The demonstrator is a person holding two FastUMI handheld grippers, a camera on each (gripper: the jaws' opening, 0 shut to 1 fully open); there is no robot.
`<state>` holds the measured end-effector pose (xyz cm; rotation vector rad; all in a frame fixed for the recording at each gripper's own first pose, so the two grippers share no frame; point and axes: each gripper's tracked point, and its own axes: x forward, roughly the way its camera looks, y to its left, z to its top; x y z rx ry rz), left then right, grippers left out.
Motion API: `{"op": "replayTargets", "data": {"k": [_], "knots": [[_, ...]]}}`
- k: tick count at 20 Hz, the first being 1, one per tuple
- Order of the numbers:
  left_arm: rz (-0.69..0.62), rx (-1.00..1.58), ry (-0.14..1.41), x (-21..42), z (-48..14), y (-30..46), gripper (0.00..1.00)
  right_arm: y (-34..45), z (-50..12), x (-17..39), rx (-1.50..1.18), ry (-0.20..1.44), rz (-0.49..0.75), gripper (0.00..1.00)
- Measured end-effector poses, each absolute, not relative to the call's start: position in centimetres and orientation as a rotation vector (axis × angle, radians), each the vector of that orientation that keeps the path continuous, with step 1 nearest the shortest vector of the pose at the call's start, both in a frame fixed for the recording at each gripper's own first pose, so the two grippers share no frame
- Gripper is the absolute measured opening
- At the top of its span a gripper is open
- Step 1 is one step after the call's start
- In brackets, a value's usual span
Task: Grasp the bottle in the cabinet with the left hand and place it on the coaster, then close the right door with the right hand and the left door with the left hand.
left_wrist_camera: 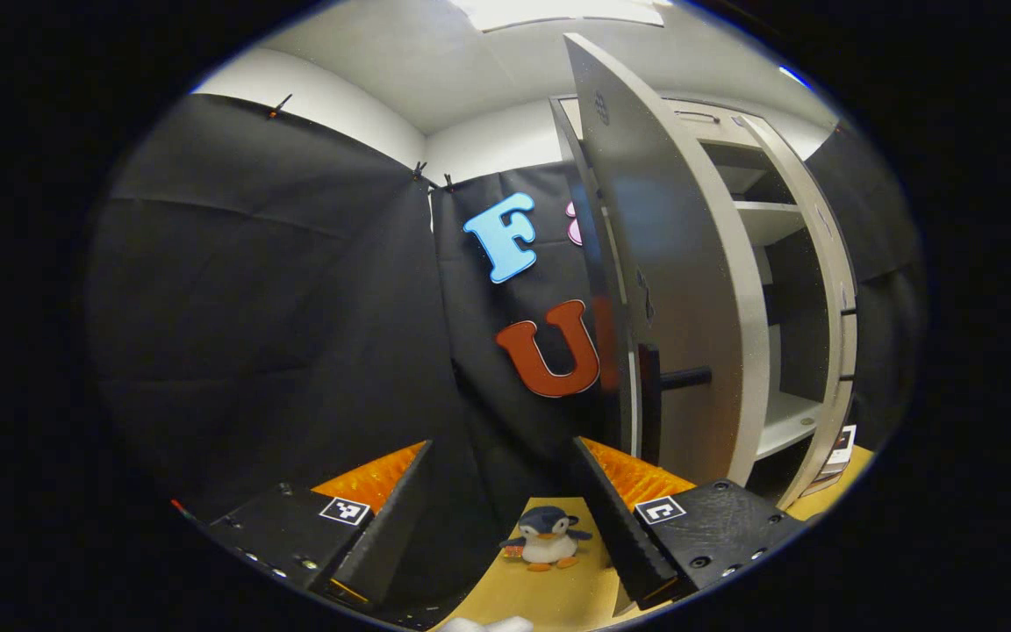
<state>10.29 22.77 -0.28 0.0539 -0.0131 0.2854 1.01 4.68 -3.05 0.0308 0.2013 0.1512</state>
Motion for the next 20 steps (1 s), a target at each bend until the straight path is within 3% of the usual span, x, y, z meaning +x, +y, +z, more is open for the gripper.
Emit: {"op": "replayTargets", "data": {"k": [3,4,13,19,20], "knots": [[0.261,0.011,-0.006,11.1,-0.5,22.6,0.94,4.1,-3.3,0.6,0.038,0.204,0.138,0.82],[0.255,0.006,-0.010,11.1,-0.5,22.6,0.88,4.0,-3.3,0.5,0.041,0.204,0.134,0.82],[0.306,0.050,-0.047,10.8,1.2,23.6,0.94,3.7,-3.3,0.6,0.059,0.204,0.134,0.82],[0.325,0.050,0.008,12.3,-0.6,23.8,0.94,2.7,-3.9,0.8,0.062,0.217,0.116,0.82],[0.324,0.052,0.000,12.5,-0.5,23.9,0.90,2.7,-3.9,0.8,0.065,0.217,0.114,0.82]]}}
